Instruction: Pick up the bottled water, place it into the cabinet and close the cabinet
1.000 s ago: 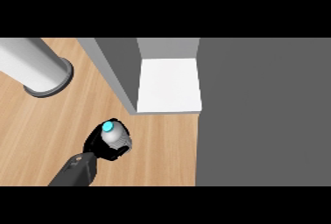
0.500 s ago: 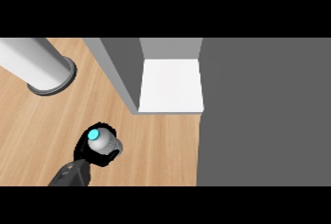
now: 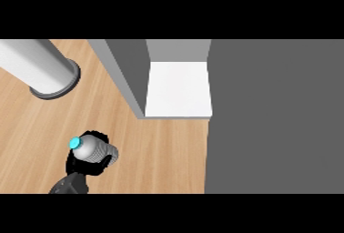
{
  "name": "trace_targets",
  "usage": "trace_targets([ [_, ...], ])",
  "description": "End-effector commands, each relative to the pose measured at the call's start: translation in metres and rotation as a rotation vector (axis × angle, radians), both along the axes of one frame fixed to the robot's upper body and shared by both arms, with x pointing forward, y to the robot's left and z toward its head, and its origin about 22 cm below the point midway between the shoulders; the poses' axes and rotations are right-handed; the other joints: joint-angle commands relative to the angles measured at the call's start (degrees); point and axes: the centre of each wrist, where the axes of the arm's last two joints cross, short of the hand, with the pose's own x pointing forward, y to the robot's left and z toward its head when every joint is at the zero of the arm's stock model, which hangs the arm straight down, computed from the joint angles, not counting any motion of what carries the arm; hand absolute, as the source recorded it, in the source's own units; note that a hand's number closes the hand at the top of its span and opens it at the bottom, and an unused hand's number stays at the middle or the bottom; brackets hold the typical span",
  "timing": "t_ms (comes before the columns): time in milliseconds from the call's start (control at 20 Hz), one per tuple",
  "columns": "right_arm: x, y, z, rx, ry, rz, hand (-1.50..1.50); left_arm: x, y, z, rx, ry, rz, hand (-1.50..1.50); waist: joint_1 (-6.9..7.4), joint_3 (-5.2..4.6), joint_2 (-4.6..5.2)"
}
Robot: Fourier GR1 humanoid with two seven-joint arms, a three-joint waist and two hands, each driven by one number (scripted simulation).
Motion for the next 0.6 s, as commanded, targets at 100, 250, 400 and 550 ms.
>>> trace_targets([
  [100,0.009,0.017,-0.010,0.005,-0.003,0.026,-1.50,0.000,-0.006,0.013,-0.075,-0.066,-0.035,1.50,0.37,0.02,-0.05],
  [250,-0.003,0.007,0.013,0.013,-0.001,0.030,-1.50,-0.003,-0.011,0.029,-0.042,-0.045,-0.065,1.50,0.37,0.03,-0.11],
  [400,0.000,0.003,0.006,-0.005,0.021,0.028,-1.50,-0.012,-0.025,0.040,0.001,-0.061,-0.068,1.50,0.28,0.01,-0.03],
  [550,0.002,0.005,-0.004,0.027,-0.011,0.014,-1.50,0.012,-0.050,0.069,-0.001,-0.084,-0.102,1.50,0.07,0.02,-0.03],
])
